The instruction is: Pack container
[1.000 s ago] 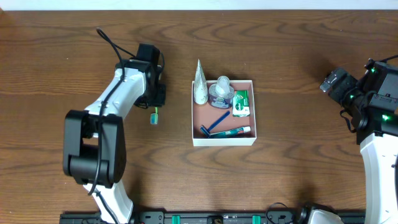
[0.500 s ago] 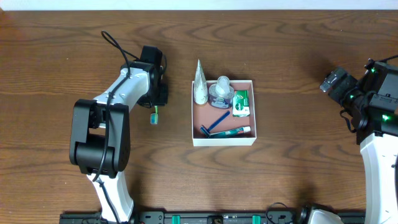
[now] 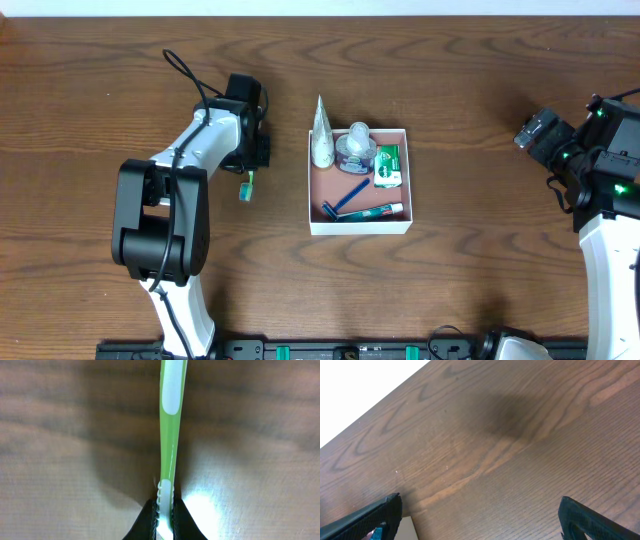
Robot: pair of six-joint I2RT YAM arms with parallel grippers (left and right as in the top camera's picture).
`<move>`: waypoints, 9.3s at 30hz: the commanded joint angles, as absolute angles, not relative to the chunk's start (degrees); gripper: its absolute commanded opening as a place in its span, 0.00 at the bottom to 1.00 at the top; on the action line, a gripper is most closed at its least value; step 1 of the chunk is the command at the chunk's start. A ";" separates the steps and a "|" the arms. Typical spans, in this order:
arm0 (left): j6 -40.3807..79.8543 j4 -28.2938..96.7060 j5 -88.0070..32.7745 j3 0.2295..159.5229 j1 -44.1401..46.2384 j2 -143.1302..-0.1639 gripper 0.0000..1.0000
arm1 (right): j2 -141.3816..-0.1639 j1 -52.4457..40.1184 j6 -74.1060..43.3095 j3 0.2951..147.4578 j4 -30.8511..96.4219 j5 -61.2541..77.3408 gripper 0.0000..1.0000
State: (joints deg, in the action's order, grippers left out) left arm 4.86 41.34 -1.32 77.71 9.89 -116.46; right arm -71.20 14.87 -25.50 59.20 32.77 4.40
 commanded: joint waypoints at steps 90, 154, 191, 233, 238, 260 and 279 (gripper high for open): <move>-14.04 83.40 0.64 80.14 44.45 -40.66 0.98 | -71.16 15.35 -26.30 59.61 32.82 4.08 0.99; -20.51 2.57 -17.54 0.23 0.16 -0.45 0.98 | -71.16 15.38 -26.33 59.61 32.82 4.08 0.99; -20.51 2.57 -17.54 0.23 0.16 -0.71 0.98 | -42.19 3.40 -25.89 44.27 32.84 3.86 0.99; -20.51 2.57 -17.54 0.23 0.16 -0.71 0.98 | -2.63 1.10 -4.45 0.30 1.69 6.55 0.99; -20.51 2.57 -17.54 0.23 0.19 -0.71 0.98 | -0.56 1.10 -3.03 0.32 3.99 4.51 0.99; -20.51 2.57 -17.54 0.23 0.16 -0.71 0.98 | -0.30 3.38 -2.90 0.32 3.90 4.54 0.99; -20.51 2.57 -17.54 0.23 0.16 -0.71 0.98 | -0.30 3.38 -2.90 0.32 3.90 4.54 0.99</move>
State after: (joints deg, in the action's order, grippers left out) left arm -20.82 0.47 -17.41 1.23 0.47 -0.71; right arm -0.84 3.01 -3.79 0.45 3.62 5.28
